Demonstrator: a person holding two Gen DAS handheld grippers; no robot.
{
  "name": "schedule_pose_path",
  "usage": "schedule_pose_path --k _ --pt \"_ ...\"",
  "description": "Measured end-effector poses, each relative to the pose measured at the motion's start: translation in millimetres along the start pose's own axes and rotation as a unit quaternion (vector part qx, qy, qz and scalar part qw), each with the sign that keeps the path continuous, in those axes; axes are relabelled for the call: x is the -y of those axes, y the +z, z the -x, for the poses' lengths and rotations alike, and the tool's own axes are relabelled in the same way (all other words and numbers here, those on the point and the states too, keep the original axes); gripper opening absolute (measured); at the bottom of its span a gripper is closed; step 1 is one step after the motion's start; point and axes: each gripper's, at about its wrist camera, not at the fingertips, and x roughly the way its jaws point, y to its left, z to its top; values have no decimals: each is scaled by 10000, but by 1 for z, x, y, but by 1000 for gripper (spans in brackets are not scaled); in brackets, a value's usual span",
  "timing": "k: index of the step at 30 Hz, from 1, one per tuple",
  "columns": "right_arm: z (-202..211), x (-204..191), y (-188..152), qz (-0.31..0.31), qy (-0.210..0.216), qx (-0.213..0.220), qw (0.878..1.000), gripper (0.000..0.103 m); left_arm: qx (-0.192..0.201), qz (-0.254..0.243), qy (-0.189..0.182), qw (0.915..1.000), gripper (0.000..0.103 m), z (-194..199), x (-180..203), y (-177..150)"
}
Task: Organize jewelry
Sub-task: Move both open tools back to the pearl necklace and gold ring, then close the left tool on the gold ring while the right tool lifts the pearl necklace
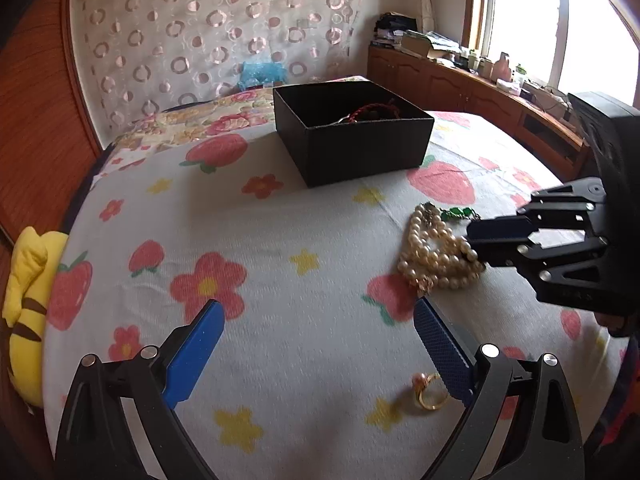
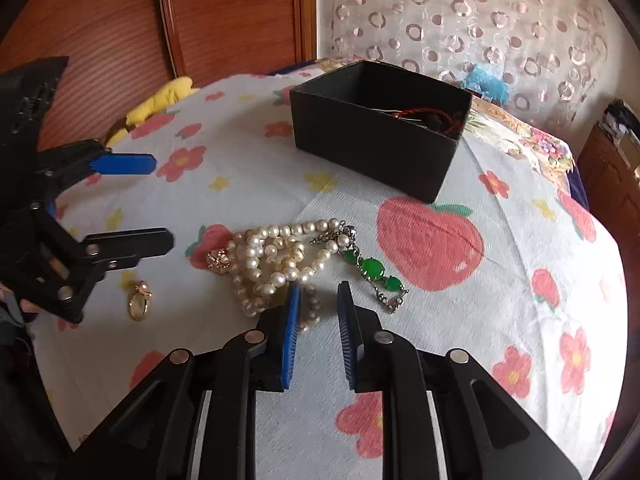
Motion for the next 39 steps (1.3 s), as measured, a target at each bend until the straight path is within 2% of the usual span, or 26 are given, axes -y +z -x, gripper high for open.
schedule_pose_path --k 2,3,4,9,16,23,28,31,33,35,36,37,39 --pt "-1 -1 0 48 -22 13 10000 19 -16 -30 -23 10000 92 2 2 -2" --pt "0 -2 -1 78 1 26 10000 9 -2 -37 -46 10000 92 4 3 -3" --pt "0 -3 -1 87 -17 30 10000 8 2 -37 -77 10000 92 6 4 -4" --pt "11 -4 -4 112 -108 230 9996 8 -29 -51 -178 9998 92 13 11 -13" --pt "58 7 4 -155 -171 867 9960 8 -200 -44 -281 9994 92 14 21 -27" --pt "84 16 5 -288 -284 1128 9928 8 -108 -163 -447 9988 90 22 30 -32" --pt "90 17 5 -282 -305 1134 9927 8 -168 -358 -488 9980 59 22 41 -37" --pt "92 18 5 -262 -304 1139 9927 8 -158 -434 -435 9980 50 22 43 -38" --pt "95 18 7 -271 -285 1178 9923 8 -125 -496 -434 9977 49 22 46 -39" --pt "100 18 10 -257 -267 1242 9916 8 -93 -575 -400 9975 38 22 48 -40" --pt "102 17 12 -238 -277 1267 9913 8 -70 -583 -423 9974 27 23 48 -41" --pt "105 17 14 -217 -280 1289 9910 8 -55 -565 -450 9974 22 23 48 -41" --pt "110 16 18 -174 -296 1336 9904 8 -59 -501 -501 9975 22 23 45 -41"
